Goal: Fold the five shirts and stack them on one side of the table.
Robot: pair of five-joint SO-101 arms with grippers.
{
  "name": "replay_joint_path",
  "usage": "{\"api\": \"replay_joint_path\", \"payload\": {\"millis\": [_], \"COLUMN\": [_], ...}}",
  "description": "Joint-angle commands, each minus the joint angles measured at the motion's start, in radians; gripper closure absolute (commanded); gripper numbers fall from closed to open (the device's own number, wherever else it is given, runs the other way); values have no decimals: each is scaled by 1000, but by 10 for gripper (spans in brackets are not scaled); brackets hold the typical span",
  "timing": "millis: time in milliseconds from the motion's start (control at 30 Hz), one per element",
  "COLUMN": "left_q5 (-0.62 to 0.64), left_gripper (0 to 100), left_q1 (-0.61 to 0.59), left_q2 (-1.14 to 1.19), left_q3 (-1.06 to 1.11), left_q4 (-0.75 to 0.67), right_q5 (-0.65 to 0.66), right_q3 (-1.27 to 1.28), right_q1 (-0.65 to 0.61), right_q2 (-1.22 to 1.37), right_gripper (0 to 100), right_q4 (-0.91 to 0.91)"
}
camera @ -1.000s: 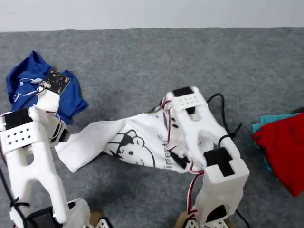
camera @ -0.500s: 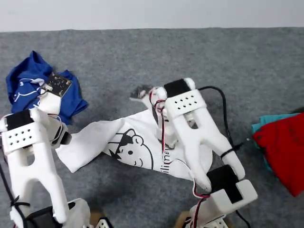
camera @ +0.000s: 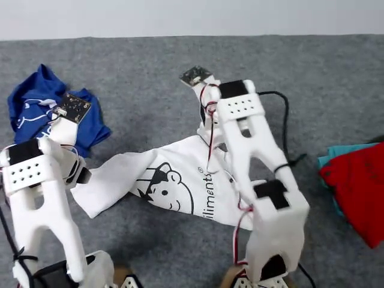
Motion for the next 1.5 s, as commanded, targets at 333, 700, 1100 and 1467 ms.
{"api": "replay_joint_path", "payload": {"millis": [333,700,1100,1467], "left_q5": [2,2,2,2], "left_gripper": [787,787,787,787], "left_q1": [3,12,52,52], "left_q2": [-25,-26,-26,-32], "left_q3": [16,51,51,51], "left_q4": [-52,-86,-80,-78], "right_q5": [-11,-11,66,180], "right_q3": [-348,-419,-423,-542], "right_q1": [-229,-145,-151,8], "right_q2": [246,297,421,191], "right_gripper": [691,692,931,987], "right_q4": [81,165,189,271]}}
